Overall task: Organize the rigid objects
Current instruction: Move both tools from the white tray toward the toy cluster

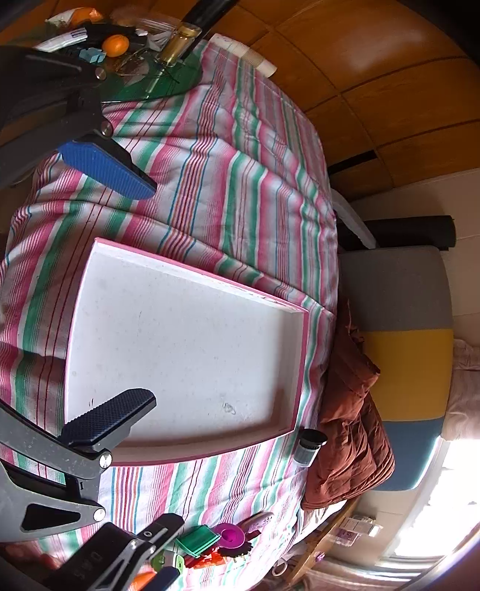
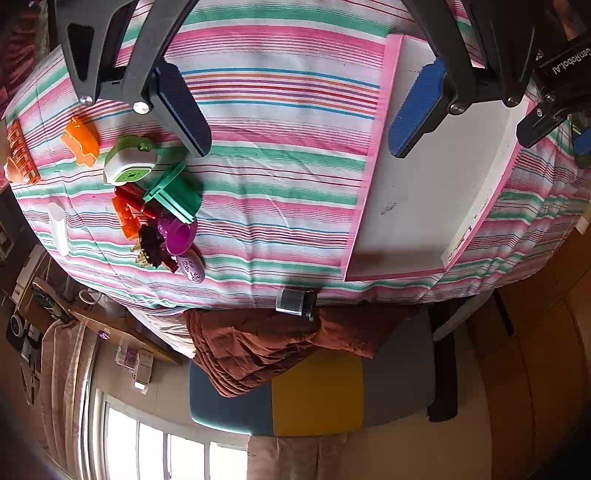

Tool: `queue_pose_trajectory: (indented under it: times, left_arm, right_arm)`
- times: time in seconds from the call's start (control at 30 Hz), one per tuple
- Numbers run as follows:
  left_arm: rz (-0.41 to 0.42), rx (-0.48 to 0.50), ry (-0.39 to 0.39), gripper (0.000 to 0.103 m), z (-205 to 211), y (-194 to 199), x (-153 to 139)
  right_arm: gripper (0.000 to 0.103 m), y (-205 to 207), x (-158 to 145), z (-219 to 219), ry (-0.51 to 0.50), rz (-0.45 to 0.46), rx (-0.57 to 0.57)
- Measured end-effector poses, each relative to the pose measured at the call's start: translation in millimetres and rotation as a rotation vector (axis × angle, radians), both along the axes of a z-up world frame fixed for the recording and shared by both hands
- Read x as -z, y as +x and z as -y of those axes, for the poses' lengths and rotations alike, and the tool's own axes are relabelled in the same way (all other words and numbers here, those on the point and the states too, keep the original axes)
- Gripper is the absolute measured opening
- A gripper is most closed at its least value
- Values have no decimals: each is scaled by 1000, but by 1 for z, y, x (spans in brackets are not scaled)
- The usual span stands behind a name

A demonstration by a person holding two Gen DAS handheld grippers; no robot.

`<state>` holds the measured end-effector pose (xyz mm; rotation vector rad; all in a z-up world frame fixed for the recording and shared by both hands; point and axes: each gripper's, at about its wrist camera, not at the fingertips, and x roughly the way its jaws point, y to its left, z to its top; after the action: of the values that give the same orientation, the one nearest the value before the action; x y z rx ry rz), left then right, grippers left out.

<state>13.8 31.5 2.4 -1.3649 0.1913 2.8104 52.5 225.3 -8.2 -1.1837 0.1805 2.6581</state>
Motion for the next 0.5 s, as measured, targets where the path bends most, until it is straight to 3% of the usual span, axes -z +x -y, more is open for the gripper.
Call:
queue_pose_trajectory:
  times: [0.33, 0.5]
  left_arm:
    - [-13, 61, -19, 103, -26, 8, -1]
    - [10, 117, 19, 103, -41, 11, 1]
  right_arm:
    - [98, 9, -3, -24, -25, -24, 1]
    - [98, 17, -5, -39, -30, -51, -31]
